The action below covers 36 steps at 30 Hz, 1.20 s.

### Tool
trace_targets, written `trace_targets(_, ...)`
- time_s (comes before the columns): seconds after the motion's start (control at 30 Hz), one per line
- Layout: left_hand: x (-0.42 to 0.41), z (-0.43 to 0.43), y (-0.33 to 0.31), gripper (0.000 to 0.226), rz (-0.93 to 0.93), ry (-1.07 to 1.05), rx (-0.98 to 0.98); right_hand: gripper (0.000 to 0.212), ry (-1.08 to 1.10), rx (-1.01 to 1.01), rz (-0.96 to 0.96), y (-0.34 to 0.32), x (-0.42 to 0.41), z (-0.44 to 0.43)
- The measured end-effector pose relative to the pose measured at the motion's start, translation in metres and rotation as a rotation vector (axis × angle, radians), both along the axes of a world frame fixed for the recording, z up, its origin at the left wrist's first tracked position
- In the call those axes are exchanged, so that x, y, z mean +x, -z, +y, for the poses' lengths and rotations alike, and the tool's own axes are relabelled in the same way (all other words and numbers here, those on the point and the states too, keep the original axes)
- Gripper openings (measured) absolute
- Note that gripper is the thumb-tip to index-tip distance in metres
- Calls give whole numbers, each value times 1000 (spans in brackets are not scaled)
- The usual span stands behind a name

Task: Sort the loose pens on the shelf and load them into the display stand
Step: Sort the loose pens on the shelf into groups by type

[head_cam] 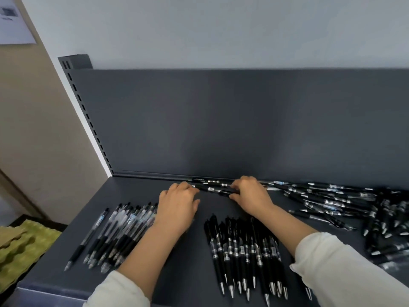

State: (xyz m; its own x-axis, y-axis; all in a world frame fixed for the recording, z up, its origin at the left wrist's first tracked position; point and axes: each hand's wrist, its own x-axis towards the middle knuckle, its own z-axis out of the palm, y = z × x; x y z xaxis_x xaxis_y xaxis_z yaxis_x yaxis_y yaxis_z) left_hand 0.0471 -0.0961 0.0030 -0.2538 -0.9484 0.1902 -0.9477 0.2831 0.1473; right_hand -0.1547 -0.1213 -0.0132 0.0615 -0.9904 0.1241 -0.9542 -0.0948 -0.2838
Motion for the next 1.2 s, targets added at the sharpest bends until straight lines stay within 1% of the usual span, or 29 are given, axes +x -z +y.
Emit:
trace_targets(0.23,-19,-35,11,43,-98,127,119,23,-92,178,-126,3,-19,2)
trace_targets(0.3,-23,-41,15,37,-81,143,154,22,-107,205,-149,0,-26,3)
trace_targets(0.37,-25,-46,18,27,-31,148,175,25,-101,187,-191,-3,-31,2)
trace_targets(0.47,-24,-50,19,23,23,149,203,25,-21,76,-252,-9,-38,-6)
trace_targets(0.53,-23,-51,18,22,29,155,207,24,25,26,-223,-9,-40,-14)
trace_targets(0.57,-23,-51,17,22,26,159,206,26,31,33,-189,-7,-40,-17)
trace_targets(0.67,-22,-50,16,23,11,182,192,32,16,116,-63,0,-36,-22)
trace_targets(0.73,-22,-49,16,25,-3,212,149,31,16,136,-22,4,-33,-24)
trace_targets(0.83,-24,-48,18,39,-35,264,66,26,-10,170,-35,2,-31,-26)
trace_targets(0.9,-25,-50,20,48,-55,279,72,24,-81,215,-43,-1,-29,-25)
trace_targets(0.93,-26,-51,21,50,-64,283,93,24,-129,241,-41,-4,-29,-24)
trace_targets(1.0,-27,-54,22,45,-90,302,141,24,-201,268,-56,-6,-27,-22)
trace_targets(1.1,-28,-54,20,37,-112,307,183,26,-168,185,-102,-9,-25,-27)
trace_targets(1.2,-26,-54,14,37,-111,273,217,31,-109,83,-66,-9,-18,-36)
